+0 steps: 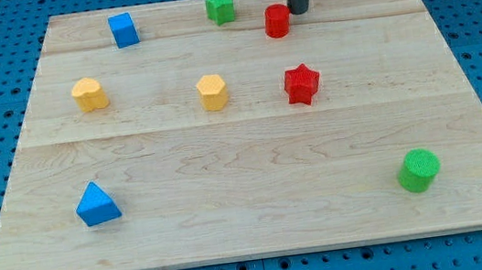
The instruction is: Place the green star to the top right of the yellow hexagon
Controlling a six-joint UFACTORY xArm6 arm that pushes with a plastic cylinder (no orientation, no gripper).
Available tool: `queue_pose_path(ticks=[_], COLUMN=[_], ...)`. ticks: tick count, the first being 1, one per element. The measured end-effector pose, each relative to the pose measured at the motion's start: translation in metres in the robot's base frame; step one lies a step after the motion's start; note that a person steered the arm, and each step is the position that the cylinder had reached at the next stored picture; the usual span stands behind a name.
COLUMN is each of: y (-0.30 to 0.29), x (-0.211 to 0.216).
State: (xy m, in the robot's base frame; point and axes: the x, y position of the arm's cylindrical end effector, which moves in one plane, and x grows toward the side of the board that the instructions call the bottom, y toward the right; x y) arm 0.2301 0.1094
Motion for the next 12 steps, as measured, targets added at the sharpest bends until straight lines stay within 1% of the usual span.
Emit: queue_pose_path(ticks=[1,2,3,4,5,6,7,8,9,10,11,12], y=[-0.029,-0.056,-0.064,-0.058,-0.042,-0.056,-0.113,-0.156,-0.150,-0.156,-0.167,-0.213], x=[0.001,0.036,0.074,0.067,0.019,-0.024,-0.038,-0.024,0.012,0.018,-0.015,0.008])
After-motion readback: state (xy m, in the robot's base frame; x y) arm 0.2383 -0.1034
